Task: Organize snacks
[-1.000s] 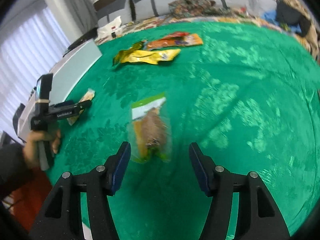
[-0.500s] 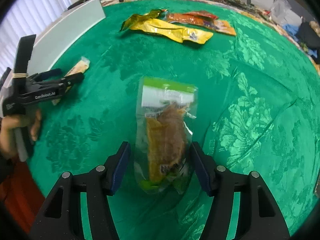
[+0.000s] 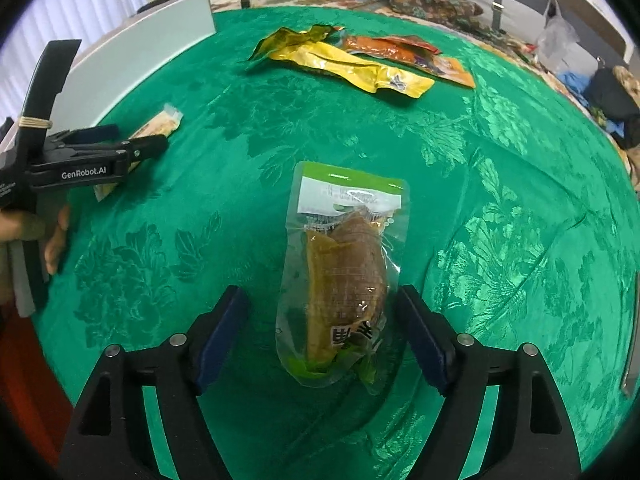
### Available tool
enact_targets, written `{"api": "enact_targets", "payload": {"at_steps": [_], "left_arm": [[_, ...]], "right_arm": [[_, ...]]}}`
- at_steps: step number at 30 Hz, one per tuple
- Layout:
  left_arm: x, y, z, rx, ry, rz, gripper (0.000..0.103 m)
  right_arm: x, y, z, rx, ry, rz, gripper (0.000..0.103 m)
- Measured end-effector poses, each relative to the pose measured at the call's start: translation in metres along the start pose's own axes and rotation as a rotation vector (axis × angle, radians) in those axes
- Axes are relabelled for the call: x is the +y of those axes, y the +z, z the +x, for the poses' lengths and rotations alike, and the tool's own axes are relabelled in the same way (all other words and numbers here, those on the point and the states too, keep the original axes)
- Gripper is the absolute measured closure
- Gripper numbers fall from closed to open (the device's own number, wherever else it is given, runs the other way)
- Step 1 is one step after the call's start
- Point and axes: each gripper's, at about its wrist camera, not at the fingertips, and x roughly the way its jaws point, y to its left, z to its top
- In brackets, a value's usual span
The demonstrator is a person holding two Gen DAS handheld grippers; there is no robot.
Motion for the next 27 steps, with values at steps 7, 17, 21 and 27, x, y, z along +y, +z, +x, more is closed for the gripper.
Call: {"api": "enact_targets", "payload": {"at_steps": [7, 17, 21, 27], "left_arm": [[0.002, 0.006, 0.002, 0.074, -0.031, 0.053, 0.000], [-0.007, 0.004, -0.010, 0.179, -0.072, 0.127, 0.019], [-0.007, 0.007, -0.020, 0.175, -0.070, 0.121, 0.075], [0.010, -0.002, -0.047, 0.136, -0.165, 0.002, 0.075]], "right_arm": [[-0.017, 0.017, -0.001, 0.111, 0.137, 0.081, 0.022], [-0.070, 0.048, -0.022, 0.265, 0.280, 0.232, 0.022], [-0.033, 0.036, 0.008, 0.318, 0.200, 0.204, 0.023], [-0.025, 0.021, -0.013, 0.250, 0.163, 0.169, 0.070]]}}
